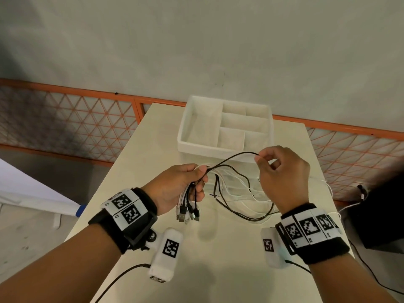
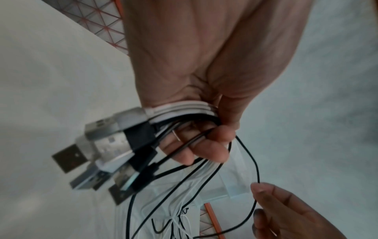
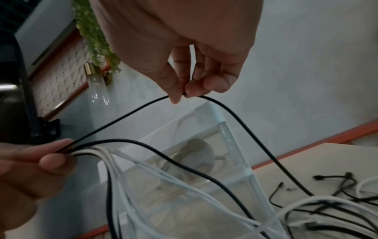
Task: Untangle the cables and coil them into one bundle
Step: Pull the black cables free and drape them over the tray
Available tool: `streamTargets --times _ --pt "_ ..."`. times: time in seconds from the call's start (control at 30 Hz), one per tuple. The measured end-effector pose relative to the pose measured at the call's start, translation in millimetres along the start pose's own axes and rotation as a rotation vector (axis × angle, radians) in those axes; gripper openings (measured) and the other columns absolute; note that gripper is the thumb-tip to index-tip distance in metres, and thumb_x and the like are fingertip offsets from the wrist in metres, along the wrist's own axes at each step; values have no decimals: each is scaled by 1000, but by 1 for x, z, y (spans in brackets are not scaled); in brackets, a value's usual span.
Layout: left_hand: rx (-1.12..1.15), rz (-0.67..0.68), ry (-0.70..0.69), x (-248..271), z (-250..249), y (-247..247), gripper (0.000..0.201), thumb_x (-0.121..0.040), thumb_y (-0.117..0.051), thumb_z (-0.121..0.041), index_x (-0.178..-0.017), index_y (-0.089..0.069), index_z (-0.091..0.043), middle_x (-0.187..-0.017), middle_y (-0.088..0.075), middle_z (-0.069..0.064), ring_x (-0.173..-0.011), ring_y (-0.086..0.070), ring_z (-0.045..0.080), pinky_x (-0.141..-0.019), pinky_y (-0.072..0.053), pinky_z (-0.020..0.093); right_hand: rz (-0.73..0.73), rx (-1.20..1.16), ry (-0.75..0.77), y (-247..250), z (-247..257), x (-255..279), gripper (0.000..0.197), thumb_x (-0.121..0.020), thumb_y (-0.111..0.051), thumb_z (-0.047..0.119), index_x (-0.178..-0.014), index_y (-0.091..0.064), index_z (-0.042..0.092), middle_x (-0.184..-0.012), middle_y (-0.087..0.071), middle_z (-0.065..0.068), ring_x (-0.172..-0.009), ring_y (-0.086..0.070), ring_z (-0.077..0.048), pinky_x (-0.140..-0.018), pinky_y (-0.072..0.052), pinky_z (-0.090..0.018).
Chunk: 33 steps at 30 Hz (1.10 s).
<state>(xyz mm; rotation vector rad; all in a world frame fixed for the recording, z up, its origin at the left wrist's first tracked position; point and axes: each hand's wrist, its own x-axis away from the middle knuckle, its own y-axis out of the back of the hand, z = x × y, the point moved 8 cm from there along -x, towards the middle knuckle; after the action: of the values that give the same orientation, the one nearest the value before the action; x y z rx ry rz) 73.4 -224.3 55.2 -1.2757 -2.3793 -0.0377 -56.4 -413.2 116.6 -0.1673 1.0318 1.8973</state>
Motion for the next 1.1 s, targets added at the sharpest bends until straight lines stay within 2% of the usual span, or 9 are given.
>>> streamTargets --times 0.17,0.23,0.37,0.47,0.57,0.63,0.8,0.93,1.1 --pt "-106 -35 -19 1 -2 4 27 -100 -53 -27 -89 -60 -4 -59 -39 -1 -50 -39 14 -54 -39 27 323 142 -177 -19 -28 15 13 -82 -71 14 -75 -70 26 -72 -67 11 -70 -62 -10 -62 -44 -22" --pt "-198 -54 -29 1 -4 6 28 -100 -54 -28 -88 -62 -4 -58 -34 -4 -48 -29 12 -50 -31 26 494 203 -222 -24 -24 24 15 -80 -69 21 -91 -68 32 -78 -61 14 -77 -59 -9 -67 -45 -28" --pt "-409 30 -38 6 -11 -12 38 -99 -52 -41 -80 -68 -11 -57 -32 -6 -49 -23 11 -49 -25 23 730 38 3 -43 30 40 59 -73 -75 45 -128 -52 45 -93 -56 20 -87 -54 2 -81 -46 -28" --pt "-553 72 -83 10 -23 -27 49 -99 -46 -49 -66 -70 -22 -53 -35 -6 -49 -26 13 -47 -28 21 812 -57 65 -67 43 57 14 -81 -72 47 -88 -68 35 -65 -63 19 -63 -59 -1 -65 -47 -24" --pt "-673 66 -140 13 -32 -20 51 -98 -51 -45 -67 -58 -5 -55 -33 -4 -53 -27 19 -53 -30 25 943 140 -78 -86 -11 69 31 -83 -68 53 -59 -59 37 -57 -58 13 -60 -56 -3 -60 -41 -22" --pt "-784 78 -123 13 -28 -9 47 -98 -52 -43 -69 -56 -6 -55 -36 -5 -49 -29 15 -47 -31 23 937 392 -164 -83 -56 68 27 -82 -64 57 -69 -62 34 -75 -61 13 -80 -64 -13 -69 -49 -28" --pt "-1246 -4 27 0 2 27 29 -101 -48 -37 -78 -66 -33 -58 -53 -9 -51 -46 5 -49 -32 15 343 482 -250 -29 -97 50 9 -85 -65 22 -89 -71 15 -83 -67 -8 -79 -65 -34 -61 -44 -31" --pt "-1283 -59 12 -9 18 28 31 -102 -49 -31 -89 -73 -17 -62 -54 -3 -67 -52 13 -64 -35 24 688 529 -344 -53 -105 78 29 -86 -65 41 -112 -69 29 -113 -63 -2 -104 -63 -25 -88 -53 -34" --pt "-1121 59 -169 -9 6 -16 35 -101 -49 -31 -72 -63 -19 -59 -53 -10 -59 -49 5 -59 -36 17 822 184 18 -83 -12 82 73 -76 -74 53 -141 -43 44 -131 -54 10 -122 -51 -11 -105 -41 -38"
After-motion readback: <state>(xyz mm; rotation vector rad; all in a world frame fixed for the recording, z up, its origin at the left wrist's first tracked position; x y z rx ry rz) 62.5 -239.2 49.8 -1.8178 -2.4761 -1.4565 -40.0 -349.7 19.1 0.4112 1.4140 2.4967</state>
